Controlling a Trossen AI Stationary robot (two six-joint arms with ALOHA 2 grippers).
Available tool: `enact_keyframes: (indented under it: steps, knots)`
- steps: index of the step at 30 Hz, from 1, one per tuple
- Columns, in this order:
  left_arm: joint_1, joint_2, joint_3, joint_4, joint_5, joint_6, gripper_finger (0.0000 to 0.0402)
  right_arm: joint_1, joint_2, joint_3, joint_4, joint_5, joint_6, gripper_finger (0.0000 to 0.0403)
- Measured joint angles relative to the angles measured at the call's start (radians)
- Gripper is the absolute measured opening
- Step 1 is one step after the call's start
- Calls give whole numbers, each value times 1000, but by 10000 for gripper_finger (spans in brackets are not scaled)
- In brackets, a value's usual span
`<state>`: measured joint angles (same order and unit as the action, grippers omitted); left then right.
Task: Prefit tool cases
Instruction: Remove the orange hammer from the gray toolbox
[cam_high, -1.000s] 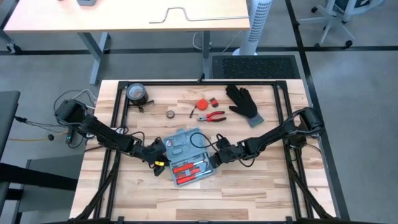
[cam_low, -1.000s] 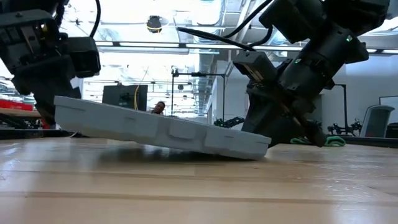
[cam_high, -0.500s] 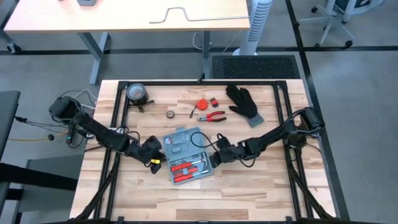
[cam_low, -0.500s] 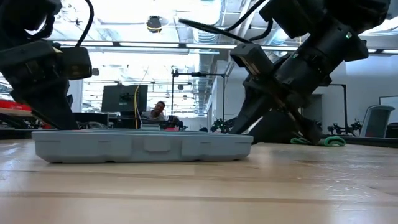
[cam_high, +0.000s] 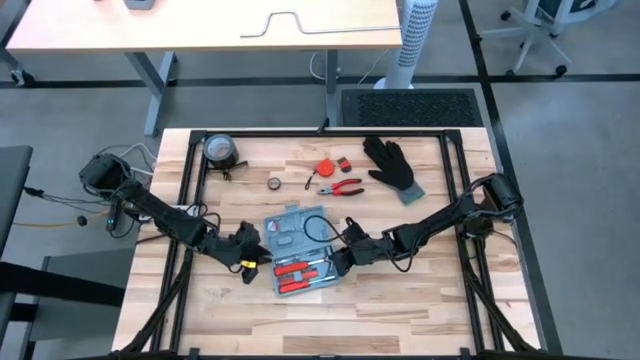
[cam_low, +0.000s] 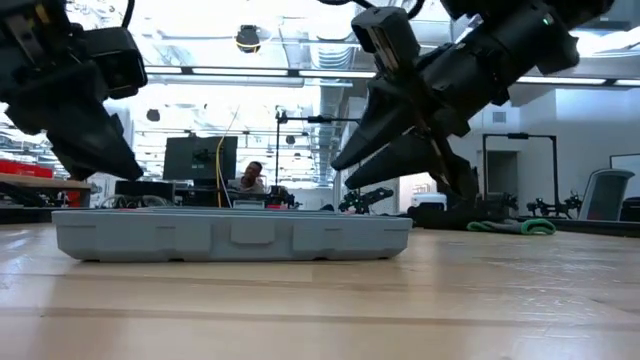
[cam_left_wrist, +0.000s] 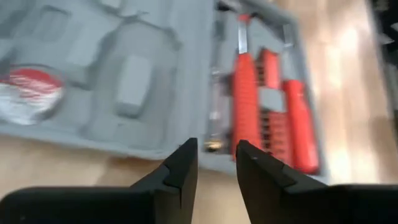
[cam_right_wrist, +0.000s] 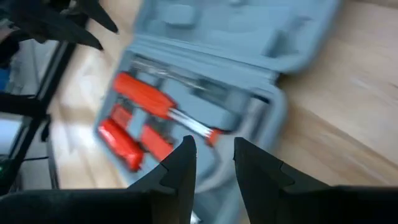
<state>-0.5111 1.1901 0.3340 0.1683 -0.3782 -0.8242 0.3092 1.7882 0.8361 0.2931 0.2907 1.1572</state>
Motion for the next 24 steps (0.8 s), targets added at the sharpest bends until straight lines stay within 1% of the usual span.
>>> enact_keyframes:
  steps: [2,4,8,9,14,16,19,22,24]
  knots:
    - [-14,1,0,32,2,0,102,0,0,27,-23,0,-18,111]
    - [-26,1,0,44,3,-1,102,-1,0,53,-71,-3,-38,91]
    - [-39,1,0,78,7,8,102,-2,0,72,-122,-35,-80,20]
    - [-39,1,0,81,7,13,102,-2,0,72,-129,-36,-85,11]
    - [-32,1,2,72,5,35,102,-15,0,72,-140,-55,-86,6]
    - [-25,11,23,51,4,62,102,-18,0,72,-136,-60,-92,5]
    - [-18,51,88,13,2,124,102,-24,0,72,-132,-63,-93,3]
    - [-12,122,166,-59,6,184,102,-25,0,72,-129,-72,-95,3]
    - [-11,172,211,-91,36,206,102,-26,4,72,-126,-80,-97,2]
